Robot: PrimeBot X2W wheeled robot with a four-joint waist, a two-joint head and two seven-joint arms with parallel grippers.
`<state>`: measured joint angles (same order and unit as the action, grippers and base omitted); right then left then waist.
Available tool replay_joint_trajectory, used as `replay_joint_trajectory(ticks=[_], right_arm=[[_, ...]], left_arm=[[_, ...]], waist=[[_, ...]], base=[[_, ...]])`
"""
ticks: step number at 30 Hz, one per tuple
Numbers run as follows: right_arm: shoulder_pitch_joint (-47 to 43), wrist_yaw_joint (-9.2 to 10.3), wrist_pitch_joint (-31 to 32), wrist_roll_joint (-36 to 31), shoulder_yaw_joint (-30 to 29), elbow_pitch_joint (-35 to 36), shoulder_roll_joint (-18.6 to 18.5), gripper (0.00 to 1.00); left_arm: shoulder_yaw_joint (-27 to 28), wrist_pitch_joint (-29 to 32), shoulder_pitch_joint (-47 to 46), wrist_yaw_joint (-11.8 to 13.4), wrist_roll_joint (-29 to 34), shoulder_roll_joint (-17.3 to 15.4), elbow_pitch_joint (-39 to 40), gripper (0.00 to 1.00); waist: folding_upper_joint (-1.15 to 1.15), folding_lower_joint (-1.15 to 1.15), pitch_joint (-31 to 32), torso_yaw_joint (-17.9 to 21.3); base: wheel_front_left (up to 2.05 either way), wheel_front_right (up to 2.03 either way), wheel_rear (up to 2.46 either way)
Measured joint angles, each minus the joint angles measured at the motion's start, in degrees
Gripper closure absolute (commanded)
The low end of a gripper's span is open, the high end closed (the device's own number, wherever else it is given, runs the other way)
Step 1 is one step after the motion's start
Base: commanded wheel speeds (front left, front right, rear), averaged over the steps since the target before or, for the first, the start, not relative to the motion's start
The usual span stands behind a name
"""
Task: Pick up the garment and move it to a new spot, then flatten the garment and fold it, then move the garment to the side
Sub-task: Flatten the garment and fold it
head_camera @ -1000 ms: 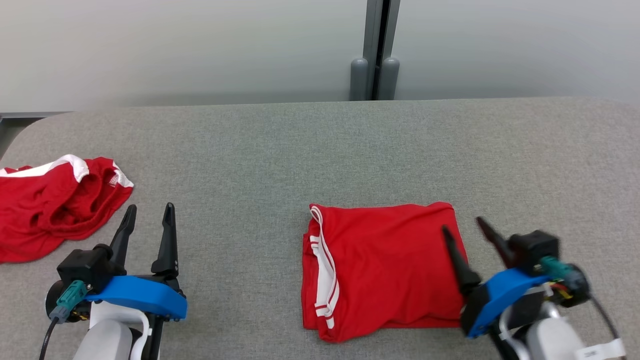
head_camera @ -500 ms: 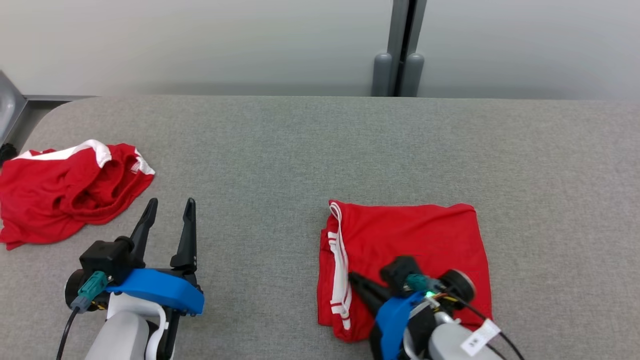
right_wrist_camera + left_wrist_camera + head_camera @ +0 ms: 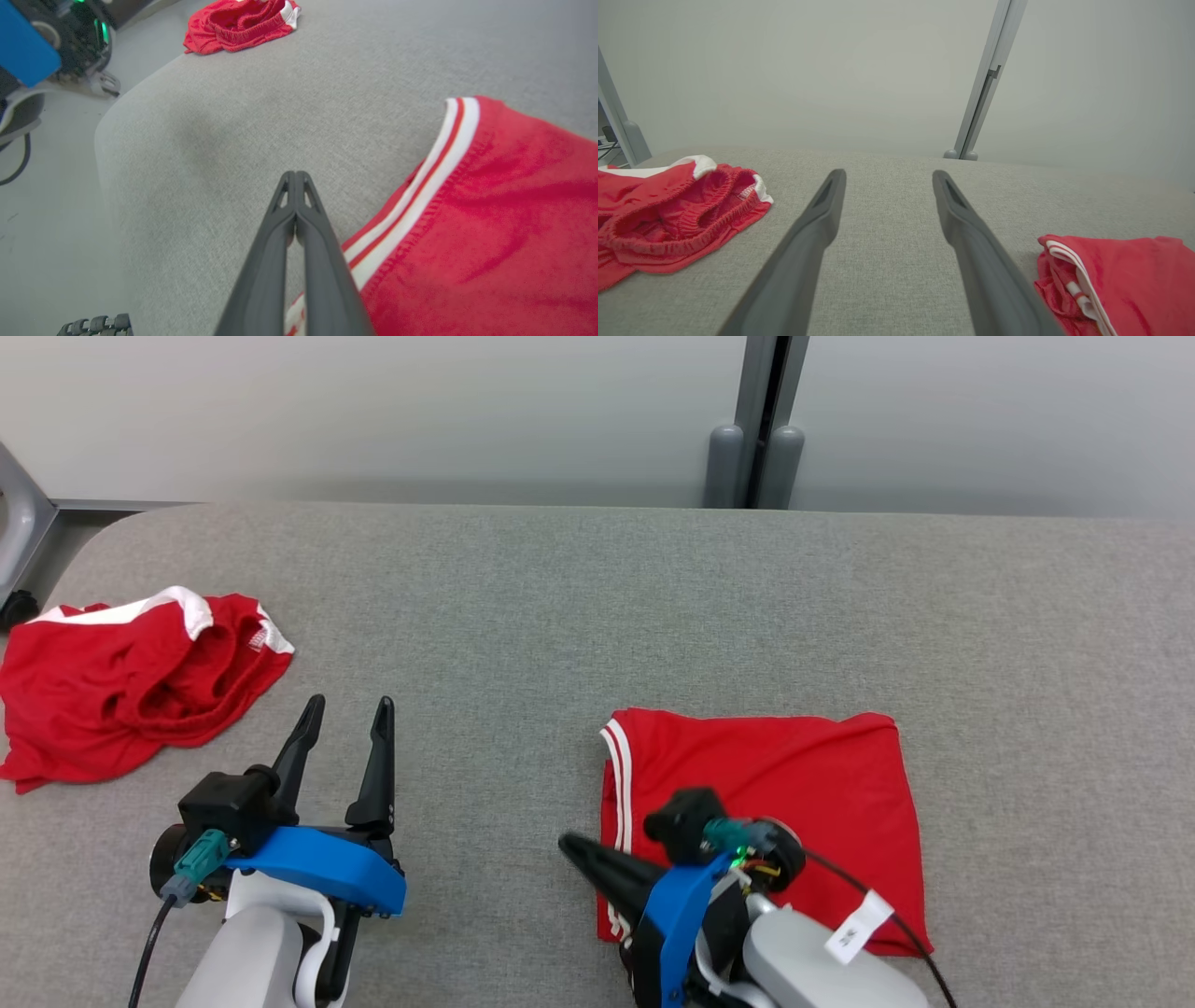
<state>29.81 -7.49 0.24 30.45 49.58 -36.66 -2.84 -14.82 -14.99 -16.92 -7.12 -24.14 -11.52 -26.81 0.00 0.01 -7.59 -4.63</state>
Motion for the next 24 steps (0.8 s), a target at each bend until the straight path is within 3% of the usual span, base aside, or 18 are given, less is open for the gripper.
replay_joint_trajectory(ticks=[2,4,8,12,18,24], right_arm=[[0.9,0.0,-2.4,2.6,-1.3,1.0,0.0,0.96],[1.8,0.0,-5.0,4.1,-2.7,1.9,0.0,0.0],[2.6,0.0,-10.1,4.0,-7.9,3.7,0.0,0.0],[1.8,0.0,-11.7,-1.2,-15.3,4.6,-0.2,0.0],[-4.7,0.0,-9.9,-9.1,-30.2,9.9,-2.9,0.0],[-12.4,0.0,-6.9,-15.7,-45.5,17.7,-3.2,0.0]], left_arm=[[0.0,0.0,0.0,0.0,0.0,0.1,0.1,0.0],[0.3,0.0,0.0,0.0,-0.1,0.1,0.3,0.0],[1.7,0.0,0.4,0.0,-0.1,-0.1,1.3,0.0],[3.4,0.0,2.1,0.4,0.0,-0.2,2.6,0.0],[5.5,0.0,4.5,1.2,0.6,-0.1,4.3,0.0],[7.8,0.0,6.5,1.7,1.1,0.4,5.1,0.0]], waist=[[0.0,0.0,0.0,0.3],[0.0,0.0,0.1,0.8],[0.0,0.0,0.4,2.5],[0.0,0.0,0.8,4.5],[0.0,0.0,1.6,6.8],[0.0,0.0,2.4,7.7]], base=[[0.0,0.0,0.0],[0.0,0.0,0.0],[0.0,0.0,0.0],[0.0,0.0,0.0],[0.0,0.0,0.0],[0.0,0.0,0.0]])
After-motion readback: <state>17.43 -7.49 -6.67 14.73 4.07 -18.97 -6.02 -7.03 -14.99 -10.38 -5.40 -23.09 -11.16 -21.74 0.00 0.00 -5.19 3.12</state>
